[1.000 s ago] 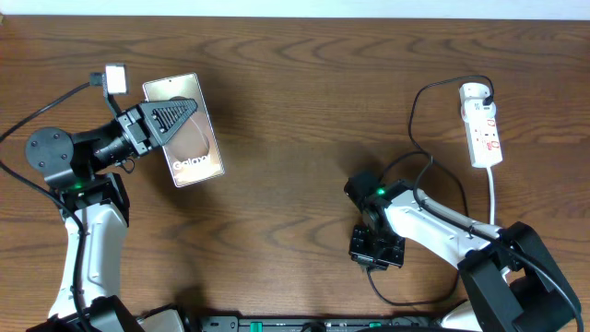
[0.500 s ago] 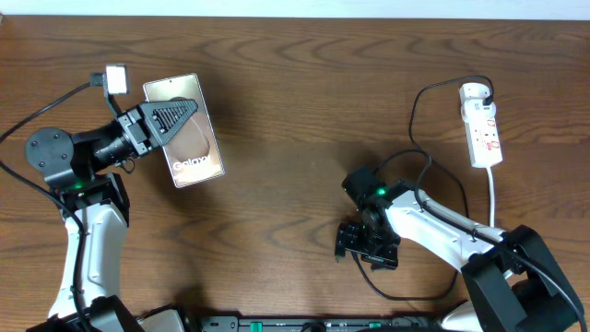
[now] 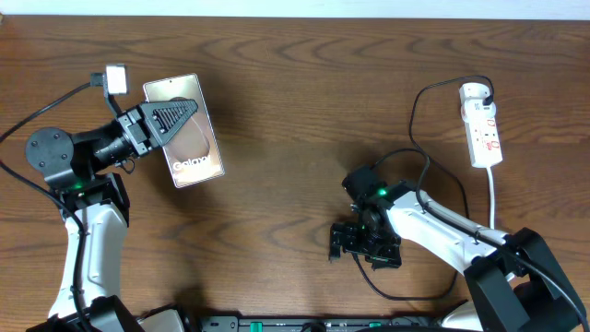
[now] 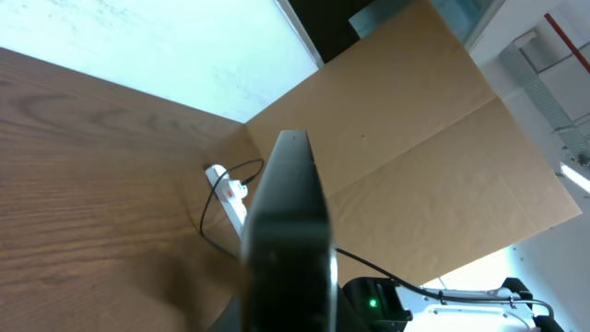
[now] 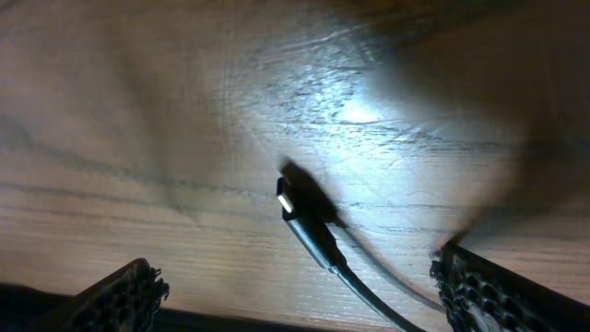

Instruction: Plug charger to phone and switch on socket

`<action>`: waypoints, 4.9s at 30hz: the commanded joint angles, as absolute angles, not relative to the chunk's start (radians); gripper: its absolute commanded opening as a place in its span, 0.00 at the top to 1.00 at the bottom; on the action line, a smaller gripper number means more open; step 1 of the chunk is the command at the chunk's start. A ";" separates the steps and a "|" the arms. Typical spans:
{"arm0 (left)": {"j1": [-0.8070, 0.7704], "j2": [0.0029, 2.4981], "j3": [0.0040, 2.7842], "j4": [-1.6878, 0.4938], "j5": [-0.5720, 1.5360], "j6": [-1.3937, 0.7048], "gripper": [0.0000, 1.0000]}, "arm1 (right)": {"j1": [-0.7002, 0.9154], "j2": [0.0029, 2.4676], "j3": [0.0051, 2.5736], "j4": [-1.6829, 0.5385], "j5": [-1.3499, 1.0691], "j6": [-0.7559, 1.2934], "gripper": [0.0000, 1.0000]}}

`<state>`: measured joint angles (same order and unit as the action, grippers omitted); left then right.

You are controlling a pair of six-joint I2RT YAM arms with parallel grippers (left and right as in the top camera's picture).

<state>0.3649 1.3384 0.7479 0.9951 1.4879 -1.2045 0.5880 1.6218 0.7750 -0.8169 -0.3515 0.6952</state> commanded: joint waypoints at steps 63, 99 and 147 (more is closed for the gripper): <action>0.368 1.319 0.750 1.004 1.492 -1.183 0.93 | 0.725 1.689 0.926 -0.981 -0.208 0.316 0.20; 0.368 1.319 0.750 1.004 1.503 -1.183 0.93 | 0.786 1.689 0.825 -0.892 -0.118 0.440 0.78; 0.368 1.319 0.750 1.004 1.510 -1.184 0.93 | 0.812 1.689 0.788 -0.912 -0.156 0.710 0.99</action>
